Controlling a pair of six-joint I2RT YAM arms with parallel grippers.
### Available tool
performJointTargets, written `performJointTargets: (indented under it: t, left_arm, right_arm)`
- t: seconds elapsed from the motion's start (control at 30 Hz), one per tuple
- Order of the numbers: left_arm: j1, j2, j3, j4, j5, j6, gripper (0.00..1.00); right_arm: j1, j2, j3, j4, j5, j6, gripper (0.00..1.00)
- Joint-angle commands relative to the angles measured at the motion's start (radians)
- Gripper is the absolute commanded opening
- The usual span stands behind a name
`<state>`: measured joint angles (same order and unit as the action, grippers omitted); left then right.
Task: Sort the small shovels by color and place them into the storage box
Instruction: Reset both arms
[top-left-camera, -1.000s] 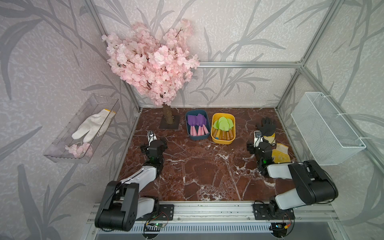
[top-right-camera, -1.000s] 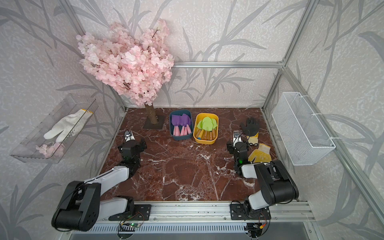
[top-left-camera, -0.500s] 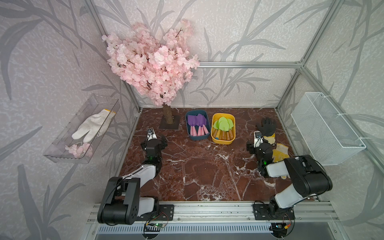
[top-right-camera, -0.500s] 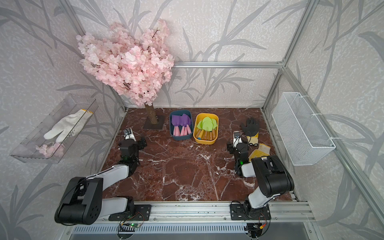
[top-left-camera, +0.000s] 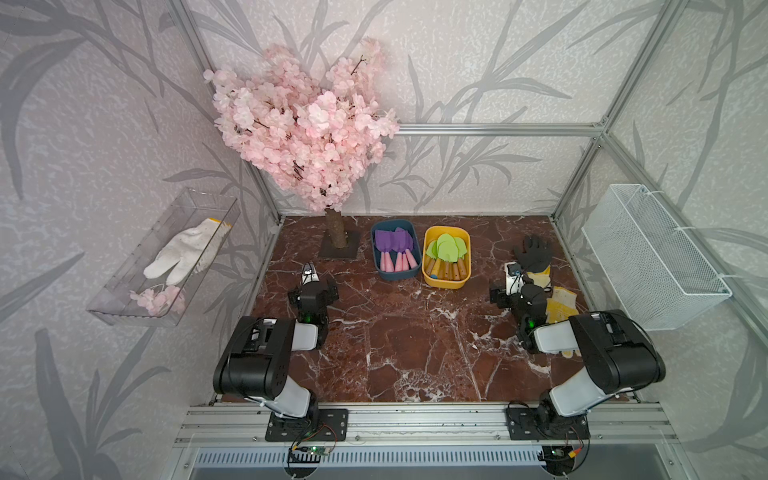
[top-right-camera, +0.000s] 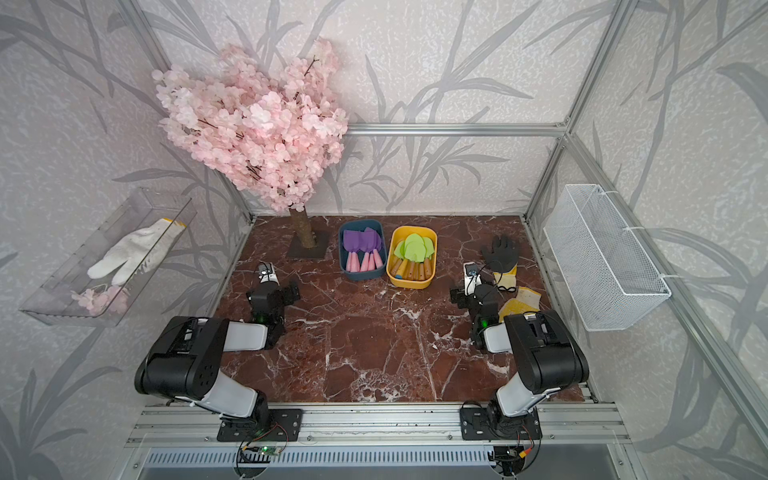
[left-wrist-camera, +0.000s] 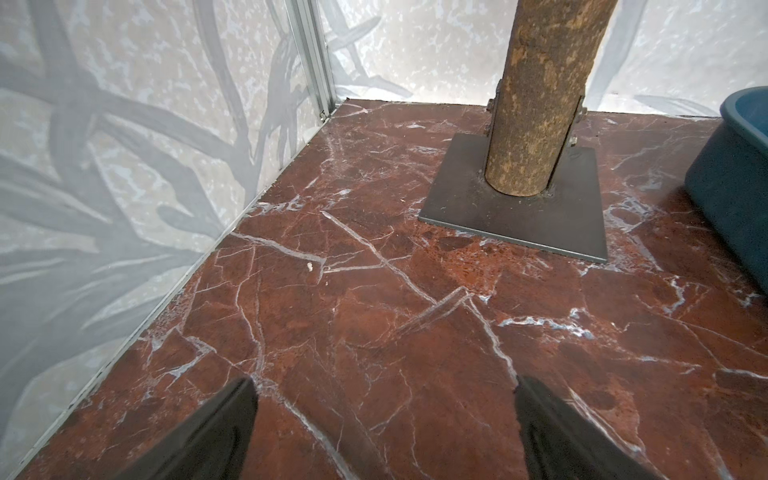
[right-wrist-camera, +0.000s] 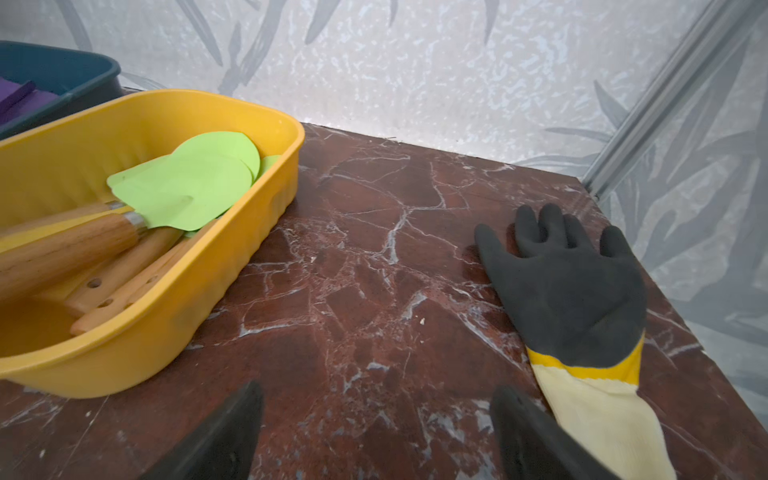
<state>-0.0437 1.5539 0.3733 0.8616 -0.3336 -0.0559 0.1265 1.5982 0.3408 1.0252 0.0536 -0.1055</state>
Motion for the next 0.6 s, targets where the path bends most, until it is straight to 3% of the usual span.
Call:
performJointTargets:
  t: [0.0, 0.07, 0.57]
  left_arm:
    - [0.004, -0.018, 0.018, 0.008, 0.007, -0.001, 1.0]
    - [0.005, -0.023, 0.02, -0.007, 0.012, -0.004, 1.0]
    - [0.014, -0.023, 0.023, -0.013, 0.029, -0.008, 1.0]
  right_arm:
    - [-0.014, -0.013, 0.027, -0.036, -0.049, 0.006, 0.99]
    - [-0.016, -0.013, 0.034, -0.049, -0.007, 0.024, 0.99]
    - [-0.016, -0.013, 0.034, -0.047, -0.006, 0.024, 0.99]
